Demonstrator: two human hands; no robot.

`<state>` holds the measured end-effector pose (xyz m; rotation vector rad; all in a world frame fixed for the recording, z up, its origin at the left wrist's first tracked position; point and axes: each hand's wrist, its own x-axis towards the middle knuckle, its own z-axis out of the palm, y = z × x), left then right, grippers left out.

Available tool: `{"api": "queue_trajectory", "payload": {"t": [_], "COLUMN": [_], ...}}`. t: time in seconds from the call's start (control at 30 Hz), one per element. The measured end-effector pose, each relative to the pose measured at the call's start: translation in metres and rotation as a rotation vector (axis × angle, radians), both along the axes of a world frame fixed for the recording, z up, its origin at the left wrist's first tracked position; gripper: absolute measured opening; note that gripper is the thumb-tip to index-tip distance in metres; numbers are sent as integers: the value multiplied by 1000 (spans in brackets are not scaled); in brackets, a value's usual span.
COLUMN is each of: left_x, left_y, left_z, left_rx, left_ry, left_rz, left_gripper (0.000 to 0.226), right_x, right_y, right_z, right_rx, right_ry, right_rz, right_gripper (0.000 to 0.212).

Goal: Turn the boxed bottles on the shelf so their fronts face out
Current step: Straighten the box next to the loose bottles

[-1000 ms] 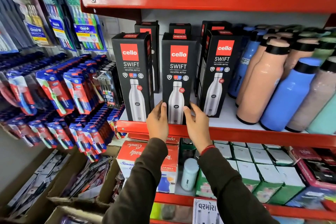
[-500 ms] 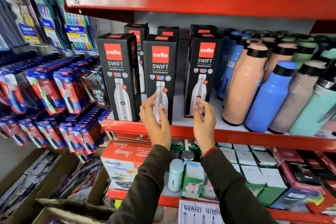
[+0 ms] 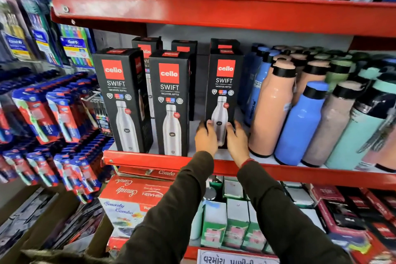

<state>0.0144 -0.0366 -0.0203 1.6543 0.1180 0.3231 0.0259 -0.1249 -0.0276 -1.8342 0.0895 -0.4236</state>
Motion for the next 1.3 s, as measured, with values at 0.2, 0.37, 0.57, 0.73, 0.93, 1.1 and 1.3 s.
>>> {"api": "queue_trajectory", "payload": {"t": [0.2,0.37,0.57,0.73,0.93,1.1,1.3], "left_x": [-1,-10,-24,-41,-53,-61,-65], "left_y": [7,9,14,18,21,24,25], "left_z": [-2,-6,-15,-17,-17,-16,-15], "left_rx": [8,-3,42,40,43,42,38], "left_ry": [37,3,-25,-59,-71,-69,-63], "left_rz": [47,69,89,87,68,51,27], "left_gripper": [36,34,36,35,38,37,39], "right_x": [-3,-14,-32,-47,-60,-64,-65], "right_y": [-4,-8,-9,-9,-9,-8,-8], "right_z": [-3,-6,-11,-15,-16,-16,-18], "right_rx": [-15,-20,-4,-14,-26,-24,-49], "right_ry": [-9,-22,-73,-101,-121,-123,-101], "right_rz": [-13,-17,-8,-8,4,-1,-4], "right_gripper": [45,45,40,40,38,37,40]}}
